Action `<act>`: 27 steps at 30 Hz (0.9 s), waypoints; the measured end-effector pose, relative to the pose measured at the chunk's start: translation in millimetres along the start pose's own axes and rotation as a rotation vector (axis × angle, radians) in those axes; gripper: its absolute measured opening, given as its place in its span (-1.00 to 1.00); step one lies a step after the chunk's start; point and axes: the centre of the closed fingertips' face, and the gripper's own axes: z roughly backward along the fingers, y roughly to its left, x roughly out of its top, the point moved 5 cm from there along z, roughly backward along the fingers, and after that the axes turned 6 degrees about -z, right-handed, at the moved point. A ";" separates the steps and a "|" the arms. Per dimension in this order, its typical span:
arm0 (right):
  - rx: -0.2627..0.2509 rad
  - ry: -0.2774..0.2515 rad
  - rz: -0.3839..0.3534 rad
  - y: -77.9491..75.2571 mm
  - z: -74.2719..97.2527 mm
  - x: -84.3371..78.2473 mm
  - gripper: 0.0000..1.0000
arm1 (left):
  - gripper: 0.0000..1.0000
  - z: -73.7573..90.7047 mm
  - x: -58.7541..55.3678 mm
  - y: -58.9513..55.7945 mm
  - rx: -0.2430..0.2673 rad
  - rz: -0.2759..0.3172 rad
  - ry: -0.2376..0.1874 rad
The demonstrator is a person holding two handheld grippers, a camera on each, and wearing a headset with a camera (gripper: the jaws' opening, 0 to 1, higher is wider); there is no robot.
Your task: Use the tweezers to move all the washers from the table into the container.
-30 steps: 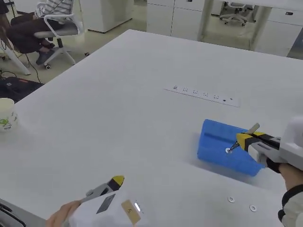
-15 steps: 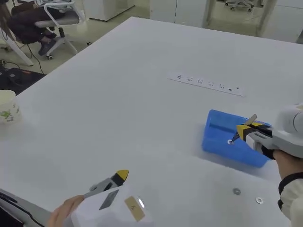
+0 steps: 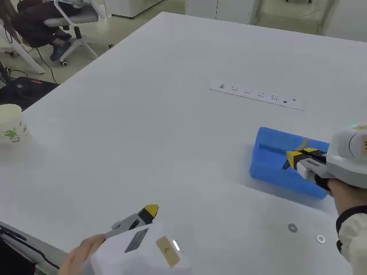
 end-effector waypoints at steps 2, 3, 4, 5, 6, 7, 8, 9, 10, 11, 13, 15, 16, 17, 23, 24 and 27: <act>-0.001 0.002 0.001 -0.3 -0.8 -0.9 -0.96 | 0.89 -0.1 0.0 -0.2 -0.001 -0.002 0.000; -0.001 0.002 0.001 -0.5 -1.3 -1.2 -0.96 | 0.89 -0.1 -0.1 -0.2 -0.001 -0.001 0.001; -0.001 0.003 0.002 -0.8 -2.0 -1.8 -0.96 | 0.89 -0.3 -0.5 -0.3 -0.002 0.000 0.005; -0.001 0.005 0.004 -1.1 -2.3 -2.2 -0.96 | 0.89 -0.4 -0.8 -0.3 -0.003 0.000 0.007; -0.002 0.006 0.006 -1.3 -2.7 -2.7 -0.96 | 0.89 -0.5 -0.9 -0.4 -0.003 -0.001 0.008; -0.002 0.007 0.011 -1.7 -3.3 -3.5 -0.96 | 0.89 -0.6 -0.9 -0.6 -0.004 -0.001 0.008; -0.002 0.009 0.013 -2.0 -3.6 -4.3 -0.96 | 0.89 -0.6 -0.9 -0.6 -0.004 -0.001 0.008; -0.003 0.010 0.019 -2.3 -3.9 -5.1 -0.96 | 0.89 -0.6 -1.0 -0.7 -0.005 -0.001 0.008; -0.003 0.011 0.021 -2.6 -4.1 -5.5 -0.96 | 0.89 -0.6 -1.0 -0.8 -0.006 0.000 0.008; -0.001 0.014 0.023 -2.9 -4.7 -6.3 -0.96 | 0.89 -0.6 -1.2 -0.8 -0.005 -0.001 0.010; 0.001 0.015 0.025 -2.8 -5.2 -6.9 -0.96 | 0.89 -0.7 -1.4 -1.0 -0.006 -0.001 0.012; -0.001 0.009 0.032 -2.8 -5.4 -6.5 -0.96 | 0.89 -0.8 -1.4 -1.0 -0.006 -0.002 0.011; -0.001 0.006 0.035 -2.7 -5.6 -6.3 -0.96 | 0.88 -0.8 -1.5 -1.1 -0.006 -0.001 0.011; -0.004 0.004 0.038 -2.8 -5.7 -6.5 -0.96 | 0.88 -0.9 -1.7 -1.1 -0.007 -0.001 0.013; -0.003 0.000 0.052 -3.2 -5.6 -6.7 -0.94 | 0.88 -0.7 -1.8 -1.0 -0.007 0.002 0.014; 0.000 0.002 0.049 -3.8 -5.7 -6.2 -0.94 | 0.88 -0.7 -1.6 -1.1 -0.006 0.000 0.013; 0.008 0.004 0.026 -4.8 -4.6 -6.0 -0.93 | 0.88 -0.3 -1.0 -1.3 -0.007 -0.001 0.009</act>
